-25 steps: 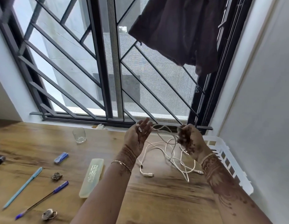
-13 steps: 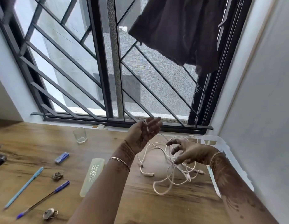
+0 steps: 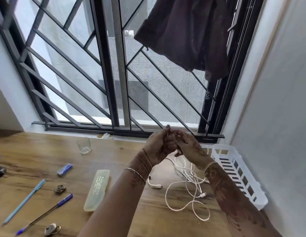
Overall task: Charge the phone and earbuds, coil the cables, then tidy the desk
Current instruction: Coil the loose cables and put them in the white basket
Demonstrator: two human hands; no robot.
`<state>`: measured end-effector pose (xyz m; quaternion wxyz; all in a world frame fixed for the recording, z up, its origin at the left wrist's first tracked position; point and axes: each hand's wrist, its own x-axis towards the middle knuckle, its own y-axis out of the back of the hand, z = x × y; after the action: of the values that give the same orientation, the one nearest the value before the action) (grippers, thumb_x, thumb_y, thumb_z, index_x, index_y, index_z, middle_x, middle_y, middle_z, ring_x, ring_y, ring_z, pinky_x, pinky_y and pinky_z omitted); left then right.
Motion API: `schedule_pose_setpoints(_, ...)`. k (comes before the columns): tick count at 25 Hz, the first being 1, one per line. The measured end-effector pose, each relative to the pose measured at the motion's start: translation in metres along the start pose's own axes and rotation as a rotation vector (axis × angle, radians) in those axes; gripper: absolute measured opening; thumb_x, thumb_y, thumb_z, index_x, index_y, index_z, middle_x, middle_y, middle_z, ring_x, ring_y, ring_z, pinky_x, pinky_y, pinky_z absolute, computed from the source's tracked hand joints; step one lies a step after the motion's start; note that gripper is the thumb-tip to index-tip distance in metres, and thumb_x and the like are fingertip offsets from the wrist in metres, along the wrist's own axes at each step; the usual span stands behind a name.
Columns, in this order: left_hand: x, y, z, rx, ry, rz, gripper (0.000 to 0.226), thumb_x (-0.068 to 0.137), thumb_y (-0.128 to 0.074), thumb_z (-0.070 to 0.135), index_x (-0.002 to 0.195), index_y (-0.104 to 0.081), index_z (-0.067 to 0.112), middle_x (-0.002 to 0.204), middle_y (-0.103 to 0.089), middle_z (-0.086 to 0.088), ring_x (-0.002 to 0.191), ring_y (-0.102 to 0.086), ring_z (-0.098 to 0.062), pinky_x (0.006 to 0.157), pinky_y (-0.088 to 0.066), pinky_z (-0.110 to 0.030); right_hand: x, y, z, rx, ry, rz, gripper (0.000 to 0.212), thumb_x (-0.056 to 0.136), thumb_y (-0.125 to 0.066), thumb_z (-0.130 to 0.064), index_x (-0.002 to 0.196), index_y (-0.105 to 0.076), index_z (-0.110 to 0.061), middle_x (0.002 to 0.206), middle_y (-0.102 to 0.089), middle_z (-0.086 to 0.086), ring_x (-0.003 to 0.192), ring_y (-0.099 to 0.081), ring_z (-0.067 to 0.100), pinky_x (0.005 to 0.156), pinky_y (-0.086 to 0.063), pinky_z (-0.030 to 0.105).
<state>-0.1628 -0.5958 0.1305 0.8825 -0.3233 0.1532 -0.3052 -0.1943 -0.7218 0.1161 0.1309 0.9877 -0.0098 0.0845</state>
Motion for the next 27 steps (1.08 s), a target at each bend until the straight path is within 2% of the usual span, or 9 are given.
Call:
schedule_pose_setpoints(1, 0.001, -0.002, 0.001, -0.036, -0.06, 0.025, 0.032, 0.102, -0.032, 0.028, 0.077, -0.047, 0.014, 0.048, -0.043, 0.005, 0.04, -0.033, -0.005, 0.041, -0.042, -0.016, -0.002, -0.002, -0.002, -0.033, -0.044, -0.01, 0.018, 0.101, -0.043, -0.015, 0.101, -0.062, -0.012, 0.065, -0.046, 0.001, 0.052, -0.043, 0.01, 0.046, -0.044, 0.025)
schedule_pose_setpoints(4, 0.006, -0.005, 0.004, -0.151, -0.207, 0.096, 0.033, 0.103, -0.034, 0.022, 0.078, -0.052, 0.011, 0.068, -0.07, -0.007, 0.063, -0.069, -0.017, 0.065, -0.057, -0.029, -0.006, -0.002, -0.013, -0.237, -0.13, -0.084, 0.021, 0.098, -0.046, -0.016, 0.079, -0.055, -0.014, 0.063, -0.046, -0.001, 0.047, -0.039, 0.007, 0.044, -0.032, 0.02)
schedule_pose_setpoints(6, 0.011, -0.004, 0.006, -0.144, -0.237, 0.125, 0.032, 0.103, -0.033, 0.023, 0.079, -0.051, 0.012, 0.083, -0.074, -0.01, 0.081, -0.072, -0.02, 0.071, -0.055, -0.03, -0.008, 0.002, -0.022, -0.411, -0.107, -0.151, 0.026, 0.098, -0.048, -0.024, 0.082, -0.064, -0.014, 0.063, -0.049, -0.004, 0.042, -0.042, -0.002, 0.042, -0.032, 0.013)
schedule_pose_setpoints(9, 0.015, 0.002, 0.005, 0.036, -0.239, 0.176, 0.03, 0.101, -0.033, 0.021, 0.079, -0.053, 0.015, 0.093, -0.075, -0.005, 0.093, -0.07, -0.016, 0.074, -0.046, -0.024, -0.011, 0.007, -0.032, -0.54, -0.072, -0.25, 0.033, 0.097, -0.051, -0.031, 0.075, -0.072, -0.016, 0.057, -0.047, -0.012, 0.05, -0.043, 0.004, 0.047, -0.033, 0.016)
schedule_pose_setpoints(12, 0.014, 0.013, -0.002, 0.138, -0.231, 0.141, 0.034, 0.098, -0.035, 0.013, 0.084, -0.064, 0.004, 0.082, -0.075, -0.006, 0.08, -0.07, -0.015, 0.067, -0.051, -0.023, -0.012, 0.015, -0.039, -0.472, -0.083, -0.242, 0.037, 0.095, -0.055, -0.039, 0.066, -0.067, -0.018, 0.05, -0.04, -0.013, 0.042, -0.034, 0.0, 0.041, -0.029, 0.012)
schedule_pose_setpoints(15, 0.007, 0.021, -0.009, 0.136, -0.182, 0.015, 0.031, 0.099, -0.04, 0.013, 0.09, -0.065, -0.003, 0.076, -0.073, -0.009, 0.069, -0.069, -0.015, 0.068, -0.056, -0.023, -0.008, 0.023, -0.048, -0.387, -0.06, -0.207, 0.034, 0.096, -0.054, -0.035, 0.071, -0.065, -0.014, 0.058, -0.052, -0.013, 0.048, -0.047, -0.006, 0.047, -0.038, 0.007)
schedule_pose_setpoints(18, -0.002, 0.023, -0.014, 0.182, -0.076, -0.1, 0.031, 0.1, -0.038, 0.014, 0.096, -0.063, -0.004, 0.085, -0.074, -0.013, 0.08, -0.072, -0.025, 0.077, -0.059, -0.03, -0.003, 0.024, -0.048, -0.308, -0.023, -0.137, 0.03, 0.095, -0.057, -0.032, 0.071, -0.067, -0.017, 0.074, -0.067, 0.001, 0.071, -0.058, 0.008, 0.074, -0.049, 0.028)
schedule_pose_setpoints(20, -0.008, 0.024, -0.014, 0.216, -0.015, -0.135, 0.034, 0.1, -0.036, 0.017, 0.094, -0.063, -0.003, 0.078, -0.072, -0.013, 0.079, -0.072, -0.029, 0.082, -0.058, -0.037, 0.0, 0.023, -0.048, -0.302, 0.027, -0.077, 0.029, 0.092, -0.061, -0.033, 0.075, -0.07, -0.011, 0.08, -0.068, 0.018, 0.072, -0.056, 0.015, 0.074, -0.047, 0.035)
schedule_pose_setpoints(27, -0.017, 0.016, -0.007, -0.043, -0.023, -0.163, 0.047, 0.101, -0.029, 0.023, 0.085, -0.068, 0.003, 0.044, -0.046, 0.001, 0.049, -0.06, -0.014, 0.069, -0.059, -0.032, 0.012, 0.006, -0.04, -0.103, 0.093, 0.125, 0.021, 0.086, -0.07, -0.022, 0.068, -0.065, -0.014, 0.077, -0.071, 0.009, 0.069, -0.067, 0.009, 0.068, -0.052, 0.022)
